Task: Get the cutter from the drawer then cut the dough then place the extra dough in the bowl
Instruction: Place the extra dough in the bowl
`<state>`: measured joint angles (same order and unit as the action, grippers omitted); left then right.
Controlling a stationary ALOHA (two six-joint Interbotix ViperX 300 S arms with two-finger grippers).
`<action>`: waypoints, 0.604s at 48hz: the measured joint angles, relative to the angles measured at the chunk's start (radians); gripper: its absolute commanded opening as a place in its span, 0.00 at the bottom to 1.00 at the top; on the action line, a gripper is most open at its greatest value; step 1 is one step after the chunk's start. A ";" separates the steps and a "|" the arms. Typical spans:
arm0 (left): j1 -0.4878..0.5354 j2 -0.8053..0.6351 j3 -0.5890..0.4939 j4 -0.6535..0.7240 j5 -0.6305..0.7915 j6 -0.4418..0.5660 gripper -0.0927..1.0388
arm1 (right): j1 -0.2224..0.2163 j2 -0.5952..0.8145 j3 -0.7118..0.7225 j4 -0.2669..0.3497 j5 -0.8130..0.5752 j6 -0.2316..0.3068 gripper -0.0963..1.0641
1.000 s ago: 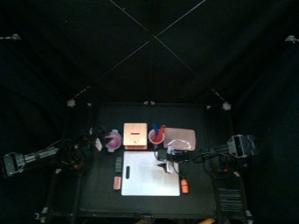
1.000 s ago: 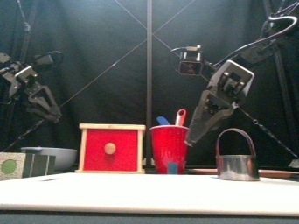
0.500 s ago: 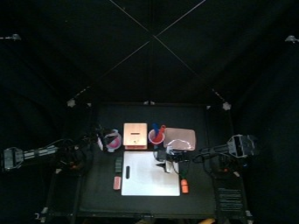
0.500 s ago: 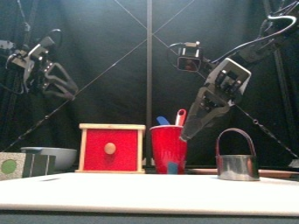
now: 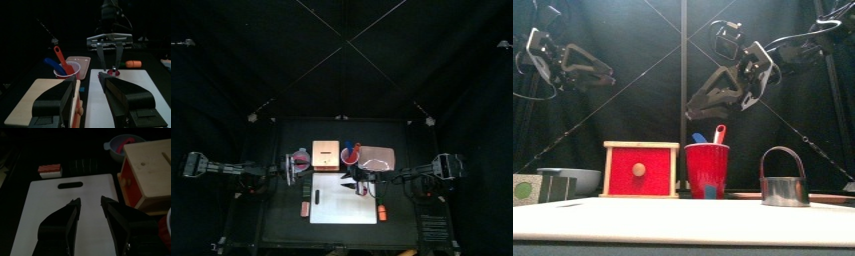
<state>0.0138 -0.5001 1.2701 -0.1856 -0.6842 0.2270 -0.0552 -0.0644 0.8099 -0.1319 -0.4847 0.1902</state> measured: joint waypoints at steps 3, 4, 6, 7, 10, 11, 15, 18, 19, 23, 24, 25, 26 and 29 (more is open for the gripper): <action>-0.003 0.048 -0.015 0.000 -0.018 0.000 0.78 | -0.012 0.000 0.011 -0.008 -0.064 -0.002 0.74; -0.005 0.066 -0.021 0.000 -0.025 0.000 0.78 | -0.015 0.000 0.014 -0.011 -0.081 0.000 0.74; -0.008 0.086 -0.029 0.000 -0.034 0.000 0.78 | -0.023 0.002 0.021 -0.015 -0.126 0.002 0.74; -0.009 0.097 -0.034 0.000 -0.038 0.000 0.78 | -0.028 0.003 0.026 -0.018 -0.144 0.000 0.74; -0.018 0.124 -0.046 0.000 -0.055 0.000 0.78 | -0.038 0.014 0.035 -0.021 -0.196 -0.002 0.74; -0.021 0.133 -0.049 0.000 -0.060 0.000 0.78 | -0.040 0.017 0.037 -0.021 -0.210 -0.002 0.74; -0.032 0.158 -0.057 0.000 -0.077 0.000 0.78 | -0.046 0.034 0.038 -0.021 -0.249 -0.002 0.74; -0.037 0.163 -0.060 -0.003 -0.084 0.000 0.78 | -0.049 0.048 0.038 -0.023 -0.265 -0.002 0.74; -0.038 0.163 -0.058 -0.005 -0.086 -0.002 0.78 | -0.049 0.051 0.038 -0.023 -0.268 -0.002 0.74; -0.041 0.163 -0.058 -0.015 -0.089 -0.002 0.78 | -0.051 0.057 0.038 -0.023 -0.275 0.000 0.74; -0.041 0.163 -0.060 -0.017 -0.089 -0.002 0.78 | -0.051 0.058 0.038 -0.023 -0.275 0.000 0.74; -0.043 0.163 -0.058 -0.018 -0.089 -0.002 0.78 | -0.051 0.058 0.038 -0.023 -0.275 0.000 0.74; -0.043 0.163 -0.058 -0.020 -0.089 -0.002 0.78 | -0.051 0.057 0.038 -0.023 -0.275 0.000 0.74; -0.044 0.163 -0.058 -0.025 -0.089 0.000 0.78 | -0.052 0.058 0.038 -0.023 -0.275 0.000 0.74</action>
<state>-0.0307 -0.3375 1.2118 -0.2102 -0.7731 0.2270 -0.1074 -0.0061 0.8483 -0.1549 -0.7593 0.1902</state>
